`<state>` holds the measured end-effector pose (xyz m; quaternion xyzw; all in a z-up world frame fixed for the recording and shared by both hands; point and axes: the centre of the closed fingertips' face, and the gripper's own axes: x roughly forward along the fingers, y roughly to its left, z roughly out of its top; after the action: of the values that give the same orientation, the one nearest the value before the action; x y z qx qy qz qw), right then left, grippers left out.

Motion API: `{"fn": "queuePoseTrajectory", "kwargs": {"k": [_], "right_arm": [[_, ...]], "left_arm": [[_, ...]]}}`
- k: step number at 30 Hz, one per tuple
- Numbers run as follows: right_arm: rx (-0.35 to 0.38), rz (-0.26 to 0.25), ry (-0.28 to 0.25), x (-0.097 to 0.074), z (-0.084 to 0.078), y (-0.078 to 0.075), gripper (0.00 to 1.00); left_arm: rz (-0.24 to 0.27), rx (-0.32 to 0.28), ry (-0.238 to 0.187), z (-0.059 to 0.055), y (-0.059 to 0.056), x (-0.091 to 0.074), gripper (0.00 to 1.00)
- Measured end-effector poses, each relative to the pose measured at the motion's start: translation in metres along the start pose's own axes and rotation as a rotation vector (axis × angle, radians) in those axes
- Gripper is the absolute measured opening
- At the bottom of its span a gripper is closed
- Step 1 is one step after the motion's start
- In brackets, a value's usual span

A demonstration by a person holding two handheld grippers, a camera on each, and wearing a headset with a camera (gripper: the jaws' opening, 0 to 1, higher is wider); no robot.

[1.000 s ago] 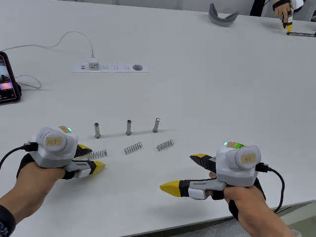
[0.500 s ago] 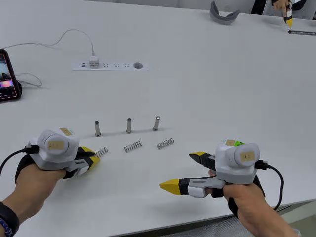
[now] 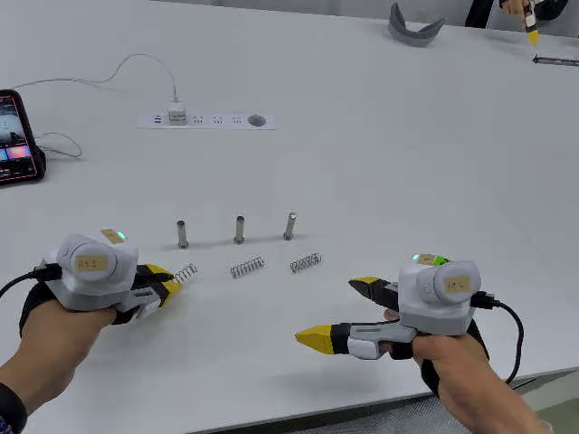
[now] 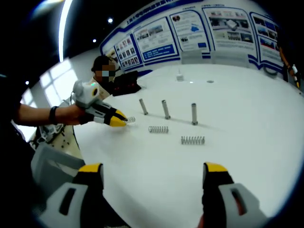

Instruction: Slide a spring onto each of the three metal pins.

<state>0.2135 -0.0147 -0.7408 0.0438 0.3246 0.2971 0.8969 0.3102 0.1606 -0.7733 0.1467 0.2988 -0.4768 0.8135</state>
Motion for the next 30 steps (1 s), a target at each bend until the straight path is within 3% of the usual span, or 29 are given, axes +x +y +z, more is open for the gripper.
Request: {"fn": "queuePoseTrajectory", "kwargs": {"k": [13, 30], "right_arm": [[-0.001, 0.021, 0.005, 0.001, 0.0, 0.004, 0.87], [-0.017, 0.068, 0.0, 0.007, 0.008, 0.016, 0.85]], "left_arm": [[0.01, -0.007, -0.005, -0.005, -0.006, -0.017, 0.1], [-0.008, -0.019, -0.032, -0.006, -0.031, -0.038, 0.1]]}}
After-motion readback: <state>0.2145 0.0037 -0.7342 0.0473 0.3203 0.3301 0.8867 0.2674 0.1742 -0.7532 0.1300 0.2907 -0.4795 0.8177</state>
